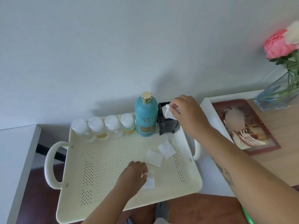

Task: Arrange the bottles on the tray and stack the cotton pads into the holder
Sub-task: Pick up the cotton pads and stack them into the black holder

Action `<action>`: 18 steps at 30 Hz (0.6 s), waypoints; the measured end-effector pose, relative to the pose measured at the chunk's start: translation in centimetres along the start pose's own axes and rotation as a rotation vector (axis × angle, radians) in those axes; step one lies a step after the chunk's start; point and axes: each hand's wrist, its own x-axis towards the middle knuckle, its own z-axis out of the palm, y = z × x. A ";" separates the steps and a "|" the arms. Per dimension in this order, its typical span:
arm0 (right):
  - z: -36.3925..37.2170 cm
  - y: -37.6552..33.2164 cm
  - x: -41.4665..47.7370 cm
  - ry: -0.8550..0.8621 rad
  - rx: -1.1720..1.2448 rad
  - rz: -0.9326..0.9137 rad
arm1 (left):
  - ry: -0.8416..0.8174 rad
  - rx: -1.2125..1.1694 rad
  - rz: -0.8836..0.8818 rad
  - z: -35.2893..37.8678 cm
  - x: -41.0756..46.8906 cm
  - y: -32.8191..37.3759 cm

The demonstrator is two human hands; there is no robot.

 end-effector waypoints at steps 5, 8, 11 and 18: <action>1.8 1.1 2.4 -0.052 -0.062 -0.011 | 0.019 -0.051 -0.021 0.2 -0.2 -0.2; 2.6 1.4 2.4 -0.127 -0.087 0.015 | 0.031 -0.092 -0.054 0.2 -0.3 -0.2; 2.9 1.8 1.5 -0.107 -0.119 -0.007 | 0.038 -0.127 -0.065 0.1 -0.4 0.0; 3.7 2.1 -1.3 -0.079 -0.119 -0.132 | 0.063 -0.247 -0.098 -0.3 -1.1 0.7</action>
